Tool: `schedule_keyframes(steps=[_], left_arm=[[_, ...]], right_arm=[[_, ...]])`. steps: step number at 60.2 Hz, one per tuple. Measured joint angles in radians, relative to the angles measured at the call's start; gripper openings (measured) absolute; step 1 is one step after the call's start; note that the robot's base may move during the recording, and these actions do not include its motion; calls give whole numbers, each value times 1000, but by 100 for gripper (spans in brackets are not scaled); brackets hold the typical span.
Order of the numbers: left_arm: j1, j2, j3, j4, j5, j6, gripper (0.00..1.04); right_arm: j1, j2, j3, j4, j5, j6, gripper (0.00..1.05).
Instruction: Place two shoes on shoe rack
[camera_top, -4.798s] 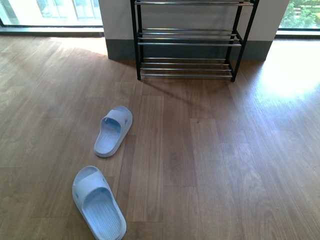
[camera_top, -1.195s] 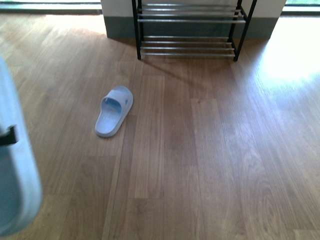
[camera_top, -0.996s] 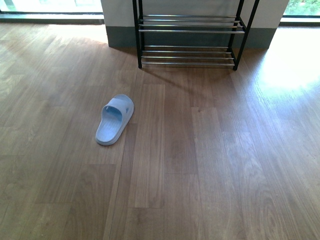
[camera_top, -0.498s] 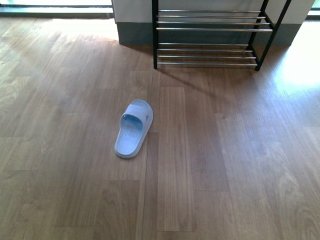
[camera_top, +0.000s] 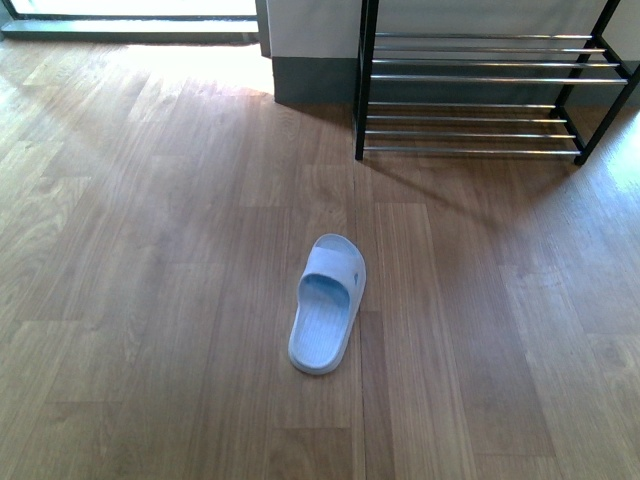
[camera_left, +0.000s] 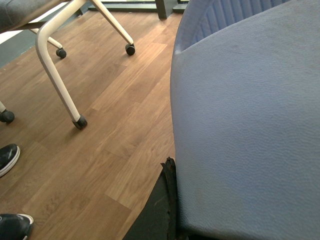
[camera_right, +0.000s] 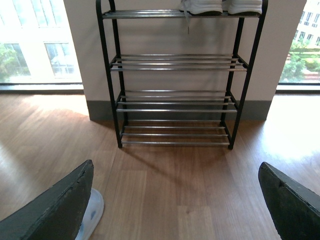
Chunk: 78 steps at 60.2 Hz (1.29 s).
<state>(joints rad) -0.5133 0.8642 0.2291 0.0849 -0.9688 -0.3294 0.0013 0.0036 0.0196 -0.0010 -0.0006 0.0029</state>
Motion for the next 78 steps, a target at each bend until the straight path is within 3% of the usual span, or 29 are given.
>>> schedule_keyframes(steps=[33,35,37,40,44,52,62,78], left_arm=[[1,1,0,0,1,0,2],[1,0,0,0,0,0,2],[1,0,0,0,0,0,2],[0,0,0,0,2,0,2],[0,0,0,0,2,1,2],[0,0,0,0,3,1,2],[0,0,0,0,2,1,2],[0,0,0,0,2,1,2]], right_arm=[[0,1,0,0,-1,0,96],[-8,8,2,0,-20,1,96],[-42,58,4,23,-180,5,96],[-27,267,10,174,-347,5,96],[24,645,59,459,-335,-2,96],[21,1192,224,730,-286,-35,96],[32,1764,399,804,-238,-85,96],[105,2320,609,910,-192,-151,96]])
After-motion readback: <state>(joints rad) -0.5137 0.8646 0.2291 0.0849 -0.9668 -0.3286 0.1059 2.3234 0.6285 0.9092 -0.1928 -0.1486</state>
